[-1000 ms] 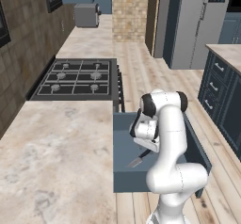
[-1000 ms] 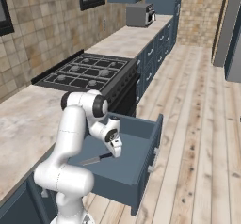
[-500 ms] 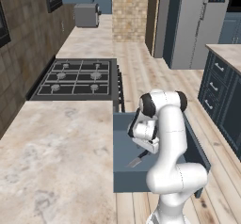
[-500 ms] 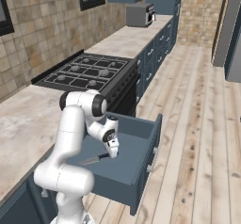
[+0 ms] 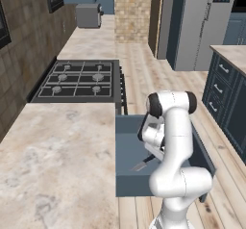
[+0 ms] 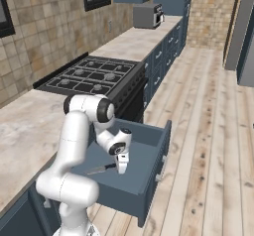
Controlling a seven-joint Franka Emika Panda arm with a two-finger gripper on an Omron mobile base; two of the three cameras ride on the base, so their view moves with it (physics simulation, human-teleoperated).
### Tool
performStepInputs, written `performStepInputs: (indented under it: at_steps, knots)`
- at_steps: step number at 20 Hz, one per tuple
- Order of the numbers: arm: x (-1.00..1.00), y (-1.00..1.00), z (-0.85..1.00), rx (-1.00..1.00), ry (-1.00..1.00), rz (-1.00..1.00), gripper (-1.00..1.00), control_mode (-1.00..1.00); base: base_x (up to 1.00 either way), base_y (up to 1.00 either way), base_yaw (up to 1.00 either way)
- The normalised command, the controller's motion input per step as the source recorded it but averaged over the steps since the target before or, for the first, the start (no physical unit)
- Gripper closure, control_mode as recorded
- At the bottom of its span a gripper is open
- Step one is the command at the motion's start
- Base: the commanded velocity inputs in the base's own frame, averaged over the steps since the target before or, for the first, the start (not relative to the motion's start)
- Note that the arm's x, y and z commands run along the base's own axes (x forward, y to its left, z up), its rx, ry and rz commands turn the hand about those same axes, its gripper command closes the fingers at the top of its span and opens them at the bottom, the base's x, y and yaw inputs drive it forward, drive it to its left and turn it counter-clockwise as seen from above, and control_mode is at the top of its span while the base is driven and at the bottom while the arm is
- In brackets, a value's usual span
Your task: Pick up the knife from the drawer and place it on the cutting board. Then place the meat from the plate to the cutting board.
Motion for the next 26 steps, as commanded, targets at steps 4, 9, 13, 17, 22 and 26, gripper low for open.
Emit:
performStepInputs:
  at_steps: [4, 9, 13, 17, 22, 26]
  knots:
    - [-0.56, -0.31, -0.16, 0.05, 0.15, -0.09, -1.00, -1.00, 0.00, 0.00, 0.00]
    - [-0.09, 0.00, -0.27, 0.00, 0.16, 0.00, -1.00, -1.00, 0.00, 0.00, 0.00]
    - [0.00, 0.26, 0.00, 0.00, -0.12, -0.06, -1.00, -1.00, 0.00, 0.00, 0.00]
    - [0.00, 0.31, -0.17, 0.00, -0.05, -0.02, -1.00, -1.00, 0.00, 0.00, 0.00]
    - [-0.14, 0.26, -0.77, 0.00, -0.01, -0.01, -1.00, -1.00, 0.00, 0.00, 0.00]
    - [0.00, 0.31, -0.72, 0.00, 0.00, 0.00, 1.00, -1.00, 0.00, 0.00, 0.00]
